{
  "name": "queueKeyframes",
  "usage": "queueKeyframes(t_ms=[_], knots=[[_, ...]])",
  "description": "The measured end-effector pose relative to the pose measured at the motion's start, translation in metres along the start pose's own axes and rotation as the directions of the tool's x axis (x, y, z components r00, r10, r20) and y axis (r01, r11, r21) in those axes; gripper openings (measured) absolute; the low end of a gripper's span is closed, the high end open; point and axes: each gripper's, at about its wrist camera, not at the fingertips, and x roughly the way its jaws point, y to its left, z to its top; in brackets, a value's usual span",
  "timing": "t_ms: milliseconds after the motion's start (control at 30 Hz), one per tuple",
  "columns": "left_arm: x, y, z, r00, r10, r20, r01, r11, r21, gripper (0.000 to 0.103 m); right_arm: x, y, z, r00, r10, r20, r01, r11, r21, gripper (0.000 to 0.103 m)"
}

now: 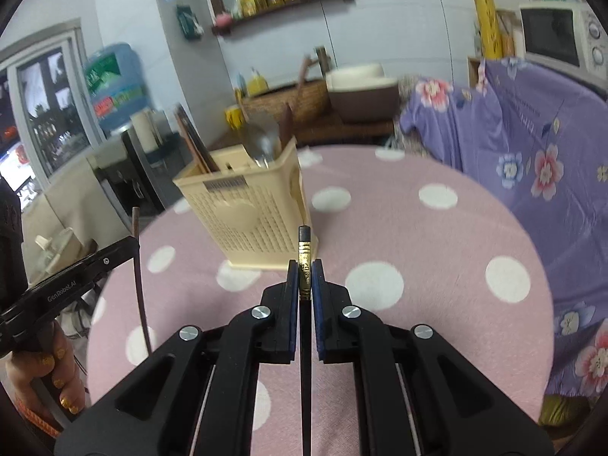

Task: Organize utensils
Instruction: 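Insert the black chopstick into the holder with the right tool while the left tool inserts the brown one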

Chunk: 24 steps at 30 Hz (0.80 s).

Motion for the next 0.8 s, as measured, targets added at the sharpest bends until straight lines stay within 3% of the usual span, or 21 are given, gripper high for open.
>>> queueKeyframes(t_ms=[200,800], knots=[[-0.017,-0.003,0.012,0.998,-0.005,0.060,0.004,1.000,0.020,0.008,-0.039,0.016,0.016,0.995,0.034,0.092,-0.030,0.999,-0.040,0.008],[-0.022,-0.003,0.031,0.995,-0.045,0.086,0.042,0.999,0.035,0.008,-0.034,0.032,0.033,0.994,0.070,0.081,-0.064,0.995,-0.075,0.008]])
